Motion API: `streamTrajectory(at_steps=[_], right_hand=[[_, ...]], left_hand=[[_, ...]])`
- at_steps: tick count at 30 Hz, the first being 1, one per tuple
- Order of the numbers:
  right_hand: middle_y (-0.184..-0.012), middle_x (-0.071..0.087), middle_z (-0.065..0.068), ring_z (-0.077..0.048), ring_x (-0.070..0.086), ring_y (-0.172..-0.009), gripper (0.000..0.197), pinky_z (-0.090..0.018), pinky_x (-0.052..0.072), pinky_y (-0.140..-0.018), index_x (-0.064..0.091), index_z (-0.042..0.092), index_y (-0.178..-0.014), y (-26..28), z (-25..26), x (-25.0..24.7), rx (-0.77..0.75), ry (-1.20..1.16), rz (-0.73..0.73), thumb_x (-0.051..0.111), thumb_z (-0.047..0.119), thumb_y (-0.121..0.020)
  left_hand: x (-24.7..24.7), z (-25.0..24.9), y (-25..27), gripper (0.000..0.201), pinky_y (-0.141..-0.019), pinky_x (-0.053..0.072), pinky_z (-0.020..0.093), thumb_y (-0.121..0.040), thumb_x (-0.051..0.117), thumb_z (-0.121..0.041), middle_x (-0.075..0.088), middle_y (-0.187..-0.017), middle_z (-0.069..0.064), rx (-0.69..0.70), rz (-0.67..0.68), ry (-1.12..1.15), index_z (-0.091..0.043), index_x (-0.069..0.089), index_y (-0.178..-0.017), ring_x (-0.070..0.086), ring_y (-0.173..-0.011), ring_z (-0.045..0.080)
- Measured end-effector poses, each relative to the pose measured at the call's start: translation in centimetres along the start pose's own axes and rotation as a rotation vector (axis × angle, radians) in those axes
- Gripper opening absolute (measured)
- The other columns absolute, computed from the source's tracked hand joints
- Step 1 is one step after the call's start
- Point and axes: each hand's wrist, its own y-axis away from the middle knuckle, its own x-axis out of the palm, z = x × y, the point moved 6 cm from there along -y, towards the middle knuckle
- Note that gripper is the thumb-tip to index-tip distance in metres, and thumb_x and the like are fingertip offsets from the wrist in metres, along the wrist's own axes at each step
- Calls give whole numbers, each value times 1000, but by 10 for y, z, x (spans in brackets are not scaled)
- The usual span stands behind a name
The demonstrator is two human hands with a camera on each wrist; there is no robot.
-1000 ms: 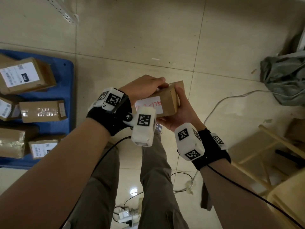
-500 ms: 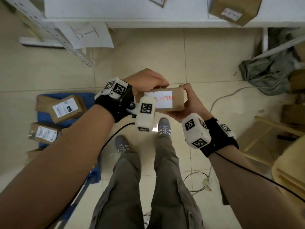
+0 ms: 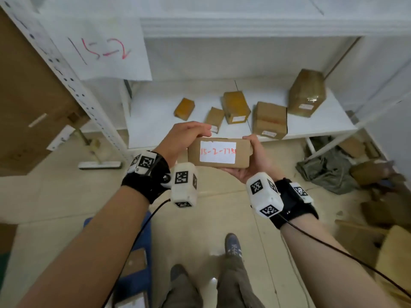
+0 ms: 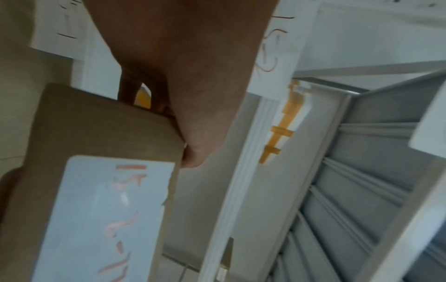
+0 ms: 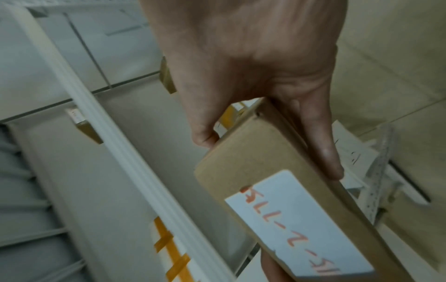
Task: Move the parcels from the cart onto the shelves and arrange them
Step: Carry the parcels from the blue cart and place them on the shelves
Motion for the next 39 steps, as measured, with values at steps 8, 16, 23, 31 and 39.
streamTrajectory(at_steps=[8,16,23,31,39], right_hand=[[-105,76,-17,-33,75,-95,43,-51,61,-82,68,8,-110,45,74,76,-174,36,44,55,44,-91],[-113,69,-14,-31,62,-113,55,-40,53,-86,71,12,-111,77,159,96,-364,136,98,47,57,-90],[-121,71,-13,-28,67,-109,53,-39,52,-95,65,17,-126,75,247,106,-481,82,206,52,54,-91],[-127,63,-23,-42,72,-101,79,-50,61,-77,38,10,-144,15,360,87,-426,-19,69,75,25,-76],[-107,67,-18,-33,72,-95,26,-47,63,-72,59,7,-109,-43,422,55,-415,-48,-35,58,25,-89]], left_hand=[[-42,-113,18,22,-94,50,31,-82,64,-28,75,-101,-10,215,-41,-13,-21,76,-99,69,-100,12],[-32,-214,20,18,-80,52,18,-92,58,-14,75,-100,-5,489,-96,23,-18,75,-97,68,-97,10],[-18,-287,-30,12,-80,51,22,-87,64,-18,69,-107,-7,691,-252,-15,-20,75,-90,63,-102,10],[23,-330,-144,8,-74,48,24,-88,65,-27,70,-105,-6,499,-245,-13,-25,73,-87,67,-97,13],[63,-350,-220,58,-91,52,23,-70,86,-33,61,-121,-5,436,27,-192,-23,63,-122,61,-108,9]])
